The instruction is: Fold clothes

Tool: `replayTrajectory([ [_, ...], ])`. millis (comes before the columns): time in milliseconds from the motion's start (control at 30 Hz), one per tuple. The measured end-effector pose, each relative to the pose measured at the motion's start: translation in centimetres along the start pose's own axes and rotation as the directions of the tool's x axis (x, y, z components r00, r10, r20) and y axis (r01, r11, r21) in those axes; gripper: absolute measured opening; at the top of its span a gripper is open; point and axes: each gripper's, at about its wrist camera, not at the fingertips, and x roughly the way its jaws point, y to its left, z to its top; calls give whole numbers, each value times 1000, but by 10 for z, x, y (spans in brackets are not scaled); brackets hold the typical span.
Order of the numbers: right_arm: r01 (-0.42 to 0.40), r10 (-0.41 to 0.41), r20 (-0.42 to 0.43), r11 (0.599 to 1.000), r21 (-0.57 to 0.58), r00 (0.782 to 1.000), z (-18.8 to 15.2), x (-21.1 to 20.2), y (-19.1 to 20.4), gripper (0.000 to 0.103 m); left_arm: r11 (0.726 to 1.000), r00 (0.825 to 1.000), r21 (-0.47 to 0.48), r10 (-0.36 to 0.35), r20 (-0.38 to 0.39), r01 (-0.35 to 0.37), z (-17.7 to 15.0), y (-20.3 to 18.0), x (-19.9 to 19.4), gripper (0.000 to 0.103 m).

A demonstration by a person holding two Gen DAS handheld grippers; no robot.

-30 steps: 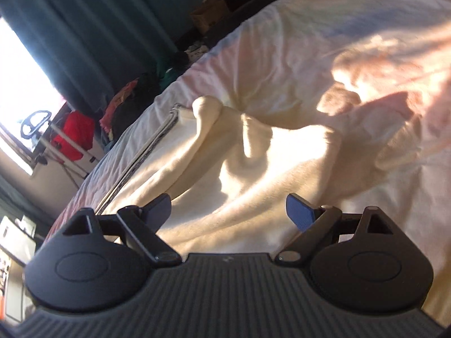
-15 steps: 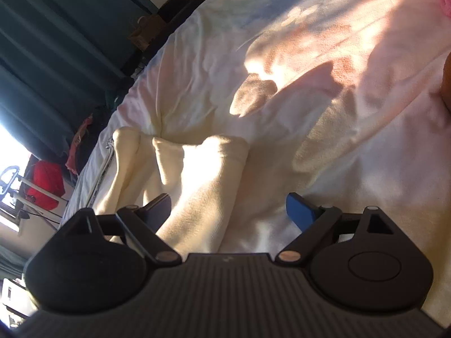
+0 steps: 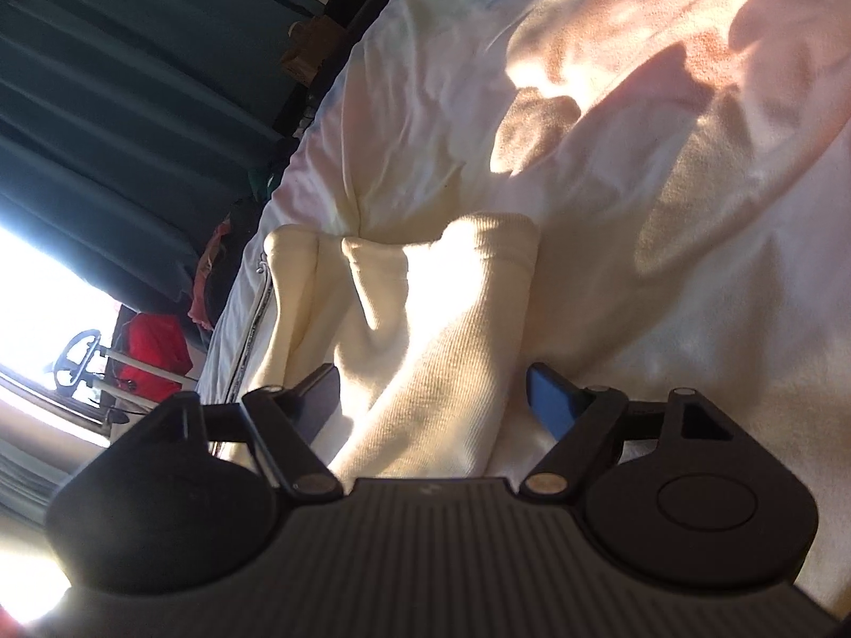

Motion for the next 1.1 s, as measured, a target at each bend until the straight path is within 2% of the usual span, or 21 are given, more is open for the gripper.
replayTrajectory([
  [33,4,-4,3,1000,-8,1000,0,2,1,80,997,997,23,72,-14,-71,-2,-1,4,84],
  [100,12,-12,11,1000,-28,1000,-1,6,4,80,991,990,4,134,-52,-134,-4,4,13,84],
  [167,12,-11,24,999,-45,1000,-2,11,6,79,993,992,-18,115,-47,-116,-3,7,15,84],
  [233,5,-3,38,999,-43,999,-1,16,5,72,994,995,-40,96,-40,-98,-2,9,16,84],
  [300,-13,13,48,1000,-6,999,1,21,4,71,996,996,-17,86,-25,-87,-3,6,16,76],
  [367,-24,23,49,1000,19,999,2,25,6,52,994,994,10,107,-18,-107,0,4,18,61],
  [433,-21,20,45,1000,23,999,2,27,10,17,993,993,18,115,2,-115,2,2,21,54],
  [500,-71,69,47,997,33,996,2,24,12,14,994,994,28,103,29,-104,3,0,19,37],
  [533,-104,101,62,994,40,993,2,19,13,10,994,994,35,101,43,-102,4,-2,18,24],
  [567,-123,120,82,992,38,989,3,12,16,9,993,994,55,98,55,-101,4,-5,17,15],
  [667,-160,153,124,986,48,980,3,-8,19,7,987,991,127,82,105,-96,3,-17,13,10],
  [767,-165,156,146,985,50,977,4,-25,19,6,983,987,175,30,160,-59,0,-29,-4,8],
  [900,-164,154,172,985,47,973,10,-47,21,6,981,976,196,-38,216,-5,-3,-45,-27,8],
  [1000,-185,181,170,983,6,969,18,-51,33,6,969,967,244,-31,254,-33,-6,-64,-33,8],
  [1100,-173,179,165,984,-53,970,29,-46,53,6,968,967,249,-25,254,-40,-2,-86,-37,8],
])
